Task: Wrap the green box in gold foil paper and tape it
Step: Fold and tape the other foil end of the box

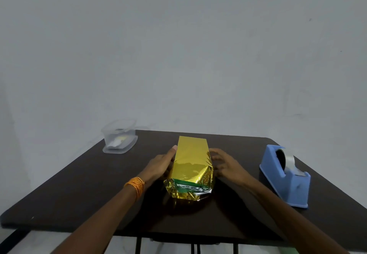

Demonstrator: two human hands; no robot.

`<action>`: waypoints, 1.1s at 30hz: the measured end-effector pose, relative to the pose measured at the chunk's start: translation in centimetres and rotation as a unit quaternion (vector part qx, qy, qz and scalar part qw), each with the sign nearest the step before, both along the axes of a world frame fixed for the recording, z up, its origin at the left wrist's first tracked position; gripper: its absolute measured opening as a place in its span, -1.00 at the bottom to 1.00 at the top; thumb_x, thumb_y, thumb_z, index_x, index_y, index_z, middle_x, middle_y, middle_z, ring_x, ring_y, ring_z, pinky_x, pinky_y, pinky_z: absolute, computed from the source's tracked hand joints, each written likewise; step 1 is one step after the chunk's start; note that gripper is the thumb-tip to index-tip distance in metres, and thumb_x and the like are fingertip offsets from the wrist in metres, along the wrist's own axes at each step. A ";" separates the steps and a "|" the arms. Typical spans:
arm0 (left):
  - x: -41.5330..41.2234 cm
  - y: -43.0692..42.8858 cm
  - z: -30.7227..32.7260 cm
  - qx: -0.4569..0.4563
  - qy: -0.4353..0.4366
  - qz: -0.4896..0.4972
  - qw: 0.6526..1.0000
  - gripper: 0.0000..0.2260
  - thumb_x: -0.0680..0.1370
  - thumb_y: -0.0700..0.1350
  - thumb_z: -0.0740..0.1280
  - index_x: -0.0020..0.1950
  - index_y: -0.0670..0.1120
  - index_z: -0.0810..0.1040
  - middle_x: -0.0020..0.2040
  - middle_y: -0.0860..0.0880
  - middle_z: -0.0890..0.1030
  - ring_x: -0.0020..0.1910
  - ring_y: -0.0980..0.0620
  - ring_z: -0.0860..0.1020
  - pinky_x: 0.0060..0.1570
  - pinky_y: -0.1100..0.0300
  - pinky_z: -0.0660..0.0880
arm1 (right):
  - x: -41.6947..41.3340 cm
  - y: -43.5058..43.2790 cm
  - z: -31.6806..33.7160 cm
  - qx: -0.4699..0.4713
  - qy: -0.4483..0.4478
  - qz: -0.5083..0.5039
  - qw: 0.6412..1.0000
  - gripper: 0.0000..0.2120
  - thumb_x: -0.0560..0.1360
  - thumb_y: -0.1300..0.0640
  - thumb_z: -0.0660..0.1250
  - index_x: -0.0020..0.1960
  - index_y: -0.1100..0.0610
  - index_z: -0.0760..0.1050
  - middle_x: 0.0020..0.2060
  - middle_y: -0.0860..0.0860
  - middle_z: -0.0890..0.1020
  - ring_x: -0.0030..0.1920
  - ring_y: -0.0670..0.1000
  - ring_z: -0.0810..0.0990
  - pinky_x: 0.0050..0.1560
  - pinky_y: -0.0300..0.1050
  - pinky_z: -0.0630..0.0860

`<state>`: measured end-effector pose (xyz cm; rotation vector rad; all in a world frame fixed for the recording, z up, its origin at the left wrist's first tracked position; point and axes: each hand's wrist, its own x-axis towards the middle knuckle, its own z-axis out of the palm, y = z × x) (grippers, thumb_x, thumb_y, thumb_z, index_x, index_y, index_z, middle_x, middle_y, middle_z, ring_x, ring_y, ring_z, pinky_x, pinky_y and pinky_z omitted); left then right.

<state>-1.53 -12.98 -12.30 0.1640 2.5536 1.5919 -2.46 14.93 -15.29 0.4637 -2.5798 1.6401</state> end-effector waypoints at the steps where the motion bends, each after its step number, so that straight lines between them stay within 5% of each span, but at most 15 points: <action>1: 0.4 0.2 0.2 0.013 -0.016 -0.011 1.000 -0.28 0.45 0.54 -0.01 0.19 0.07 0.61 0.11 0.00 0.65 0.08 -0.05 0.60 0.16 -0.04 0.50 | 0.3 0.1 -0.3 0.022 0.012 0.037 0.999 -0.23 0.40 0.57 0.31 0.45 -0.04 0.33 0.36 0.06 0.42 0.15 0.14 0.62 -0.01 0.00 0.65; 6: 1.6 1.2 1.4 0.100 -0.049 -0.034 0.993 -0.55 0.57 0.39 -0.04 0.10 0.15 0.48 0.03 0.05 0.58 0.06 -0.01 0.54 0.04 0.03 0.46 | 1.5 -0.6 0.2 0.017 0.054 0.069 0.996 -0.05 0.25 0.44 0.54 0.50 -0.04 0.26 0.42 -0.12 0.38 0.21 0.13 0.60 0.12 0.07 0.63; 9: 1.4 0.6 2.1 0.161 -0.053 -0.021 0.985 -0.42 0.51 0.46 0.02 0.10 0.04 0.55 -0.04 -0.02 0.65 0.04 -0.08 0.61 0.13 -0.07 0.54 | 1.7 -0.5 1.7 -0.014 0.080 0.056 0.995 -0.10 0.17 0.27 0.57 0.45 0.03 0.34 0.38 -0.03 0.46 0.07 0.13 0.65 -0.02 0.02 0.64; 13: 1.4 0.5 4.4 0.246 -0.050 0.019 0.968 -0.28 0.50 0.43 0.12 0.04 -0.24 0.56 -0.26 -0.14 0.60 -0.32 -0.02 0.60 -0.25 0.11 0.61 | 1.9 -0.5 4.4 0.010 0.150 0.020 0.988 -0.19 0.21 0.12 0.63 0.40 -0.03 0.43 0.26 0.00 0.61 0.13 0.03 0.66 0.09 -0.02 0.61; 18: 1.6 1.0 8.6 0.322 -0.007 0.054 0.945 -0.30 0.54 0.37 0.16 0.12 -0.30 0.52 -0.06 -0.24 0.54 -0.16 -0.11 0.60 -0.15 0.09 0.65 | 2.0 -1.6 8.6 0.007 0.151 -0.036 0.988 -0.35 0.26 -0.22 0.59 0.30 -0.13 0.52 0.18 -0.16 0.64 0.21 -0.13 0.58 0.25 -0.08 0.48; 24: 1.8 1.4 11.2 0.266 0.055 0.034 0.962 -0.38 0.60 0.29 0.12 0.16 -0.28 0.52 0.02 -0.25 0.61 -0.12 -0.14 0.65 -0.09 0.11 0.64 | 2.1 -2.9 10.7 -0.056 0.097 -0.049 0.992 -0.46 0.43 -0.29 0.40 0.11 0.15 0.59 -0.05 0.02 0.63 0.03 0.00 0.61 -0.04 -0.16 0.56; 28: 2.0 1.4 10.6 0.197 0.106 0.044 0.974 -0.61 0.64 0.12 0.16 0.06 -0.19 0.56 -0.06 -0.20 0.61 -0.16 -0.14 0.66 -0.07 0.05 0.61 | 2.1 -2.8 9.2 -0.076 0.088 -0.050 0.992 -0.47 0.45 -0.26 0.37 0.19 0.14 0.56 0.06 0.03 0.64 0.10 -0.03 0.62 -0.09 -0.24 0.54; 33: 1.8 1.3 11.0 0.116 0.256 0.081 0.956 -0.79 0.59 -0.14 0.27 0.23 -0.08 0.45 0.06 -0.12 0.58 -0.08 -0.04 0.62 -0.09 0.06 0.58 | 2.1 -3.0 9.3 -0.071 0.081 -0.041 0.993 -0.54 0.48 -0.19 0.35 0.19 0.14 0.53 0.01 -0.04 0.60 0.05 -0.10 0.59 -0.11 -0.28 0.52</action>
